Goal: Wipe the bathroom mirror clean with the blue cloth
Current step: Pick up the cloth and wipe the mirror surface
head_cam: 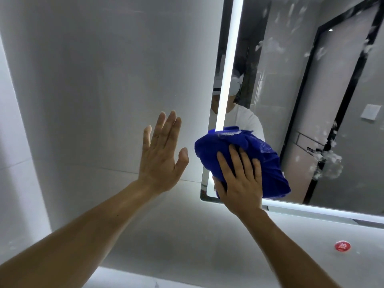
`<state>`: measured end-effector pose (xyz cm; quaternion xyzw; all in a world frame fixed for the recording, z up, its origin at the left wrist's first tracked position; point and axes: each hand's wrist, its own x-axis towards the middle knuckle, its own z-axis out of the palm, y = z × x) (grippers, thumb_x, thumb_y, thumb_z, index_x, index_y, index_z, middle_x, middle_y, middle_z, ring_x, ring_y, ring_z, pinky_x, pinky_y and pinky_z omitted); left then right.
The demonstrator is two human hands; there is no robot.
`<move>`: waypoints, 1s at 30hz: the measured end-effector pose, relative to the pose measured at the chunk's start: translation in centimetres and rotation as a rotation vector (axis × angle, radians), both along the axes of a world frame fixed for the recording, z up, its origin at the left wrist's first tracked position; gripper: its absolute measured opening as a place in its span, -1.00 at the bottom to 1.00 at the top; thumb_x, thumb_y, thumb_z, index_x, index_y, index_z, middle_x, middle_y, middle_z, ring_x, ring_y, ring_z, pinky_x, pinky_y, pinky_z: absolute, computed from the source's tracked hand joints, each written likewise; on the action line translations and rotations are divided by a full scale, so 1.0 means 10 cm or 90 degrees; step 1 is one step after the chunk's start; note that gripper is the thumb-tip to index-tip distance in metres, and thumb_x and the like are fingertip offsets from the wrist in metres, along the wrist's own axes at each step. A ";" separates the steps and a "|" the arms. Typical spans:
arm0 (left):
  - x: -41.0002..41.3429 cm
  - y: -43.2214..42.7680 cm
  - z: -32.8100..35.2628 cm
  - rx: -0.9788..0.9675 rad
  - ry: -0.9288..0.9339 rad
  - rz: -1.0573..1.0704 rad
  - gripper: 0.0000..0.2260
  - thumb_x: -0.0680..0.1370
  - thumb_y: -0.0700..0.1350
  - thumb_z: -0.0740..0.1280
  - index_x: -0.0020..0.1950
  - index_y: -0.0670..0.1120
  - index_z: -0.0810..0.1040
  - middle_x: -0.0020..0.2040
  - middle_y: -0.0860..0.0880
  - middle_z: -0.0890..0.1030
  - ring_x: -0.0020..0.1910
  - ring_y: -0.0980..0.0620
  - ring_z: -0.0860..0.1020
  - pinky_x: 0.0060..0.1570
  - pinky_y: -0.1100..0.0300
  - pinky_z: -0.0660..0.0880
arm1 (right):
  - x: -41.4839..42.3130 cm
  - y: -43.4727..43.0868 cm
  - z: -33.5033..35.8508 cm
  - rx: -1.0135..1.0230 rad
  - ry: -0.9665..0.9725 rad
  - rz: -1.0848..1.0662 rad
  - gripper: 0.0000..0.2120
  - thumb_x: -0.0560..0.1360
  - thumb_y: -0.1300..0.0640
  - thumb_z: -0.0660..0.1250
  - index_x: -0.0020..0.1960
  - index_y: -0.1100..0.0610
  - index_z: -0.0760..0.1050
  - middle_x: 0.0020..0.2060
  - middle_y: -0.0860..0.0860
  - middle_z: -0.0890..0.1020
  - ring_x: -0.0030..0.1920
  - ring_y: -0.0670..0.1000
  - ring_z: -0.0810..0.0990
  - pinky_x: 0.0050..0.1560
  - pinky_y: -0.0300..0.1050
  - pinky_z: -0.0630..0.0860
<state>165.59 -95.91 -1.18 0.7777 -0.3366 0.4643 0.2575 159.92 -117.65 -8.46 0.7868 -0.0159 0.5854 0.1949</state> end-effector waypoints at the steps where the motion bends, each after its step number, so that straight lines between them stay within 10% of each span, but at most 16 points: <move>1: -0.01 0.00 0.00 0.006 -0.005 -0.004 -0.43 0.61 0.07 0.00 0.58 -0.12 0.11 0.60 -0.09 0.08 0.59 -0.07 0.00 0.52 -0.14 -0.16 | -0.01 -0.03 0.02 -0.014 0.006 -0.009 -0.45 0.56 -0.04 0.26 0.51 0.06 0.30 0.48 0.14 0.33 0.47 0.19 0.27 0.50 0.16 0.06; 11: -0.07 -0.08 -0.03 0.028 -0.032 -0.016 -0.44 0.62 0.11 0.01 0.58 -0.09 0.12 0.60 -0.06 0.08 0.59 -0.04 -0.01 0.52 -0.06 -0.25 | -0.21 -0.15 -0.30 -0.029 0.061 -0.041 -0.45 0.54 0.02 0.25 0.49 0.15 0.31 0.48 0.15 0.28 0.46 0.21 0.27 0.47 0.20 0.12; 20: -0.06 -0.05 0.20 -0.012 -0.040 -0.016 -0.45 0.62 0.08 0.02 0.58 -0.11 0.13 0.60 -0.06 0.09 0.59 -0.05 0.00 0.52 -0.11 -0.20 | 0.06 -0.03 0.92 -0.060 -0.024 -0.036 -0.39 0.56 -0.11 0.15 0.56 0.05 0.14 0.56 0.09 0.12 0.56 0.21 -0.03 0.49 0.27 -0.20; 30: -0.04 -0.05 0.12 -0.004 -0.037 -0.008 -0.45 0.61 0.09 0.04 0.58 -0.07 0.11 0.60 -0.05 0.10 0.59 -0.04 0.02 0.52 -0.08 -0.22 | -0.02 -0.08 0.67 -0.019 0.004 -0.031 -0.47 0.52 -0.12 0.17 0.44 0.06 0.36 0.38 0.11 0.43 0.40 0.19 0.32 0.47 0.19 0.00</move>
